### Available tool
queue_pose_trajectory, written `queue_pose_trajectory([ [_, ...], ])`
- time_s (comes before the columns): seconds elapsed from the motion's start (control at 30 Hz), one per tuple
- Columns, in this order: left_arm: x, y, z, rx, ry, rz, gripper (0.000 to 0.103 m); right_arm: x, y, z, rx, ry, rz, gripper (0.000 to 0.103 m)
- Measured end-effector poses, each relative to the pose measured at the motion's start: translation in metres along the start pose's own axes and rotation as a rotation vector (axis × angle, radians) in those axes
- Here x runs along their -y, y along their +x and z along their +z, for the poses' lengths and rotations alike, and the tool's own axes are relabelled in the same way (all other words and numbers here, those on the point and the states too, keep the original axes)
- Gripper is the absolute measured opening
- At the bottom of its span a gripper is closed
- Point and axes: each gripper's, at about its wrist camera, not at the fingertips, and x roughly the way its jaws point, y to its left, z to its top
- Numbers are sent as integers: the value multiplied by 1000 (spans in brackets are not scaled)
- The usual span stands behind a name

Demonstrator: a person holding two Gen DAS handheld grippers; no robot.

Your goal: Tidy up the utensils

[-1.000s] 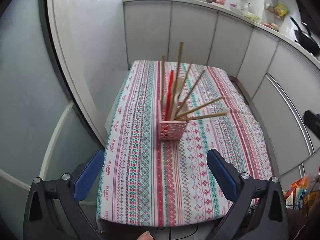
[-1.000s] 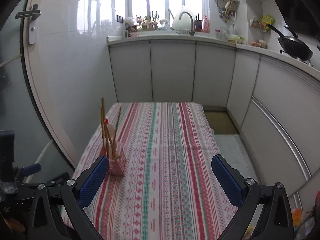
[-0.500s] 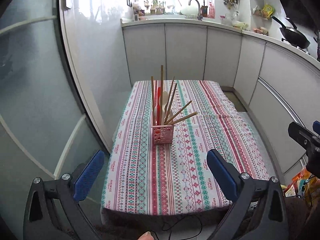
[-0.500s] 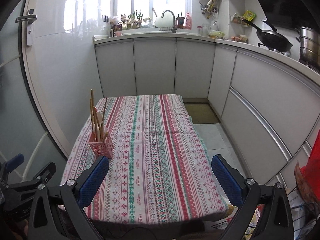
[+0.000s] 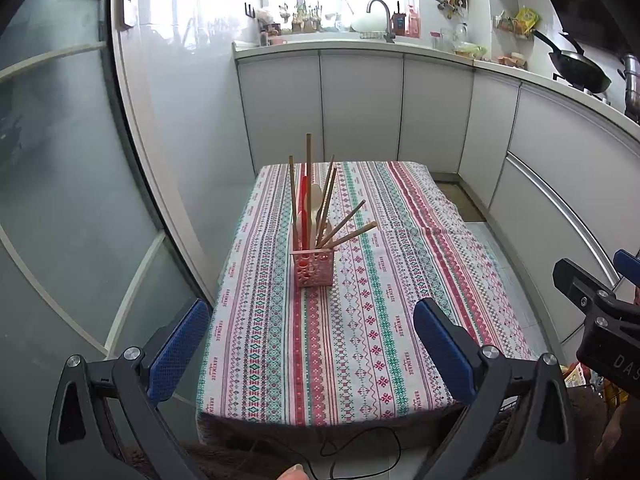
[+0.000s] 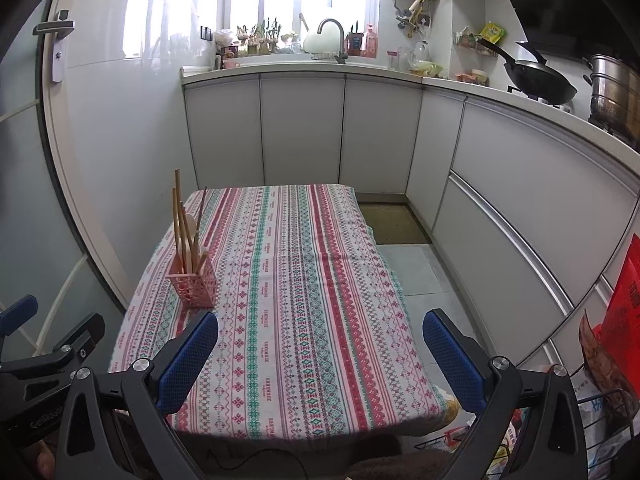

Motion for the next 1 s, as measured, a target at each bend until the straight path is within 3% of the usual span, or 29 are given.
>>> queue_pose_trajectory([
  [1.0,-5,5,-1,-18,-18,4,103,0,1,0,-8,19,15,103],
])
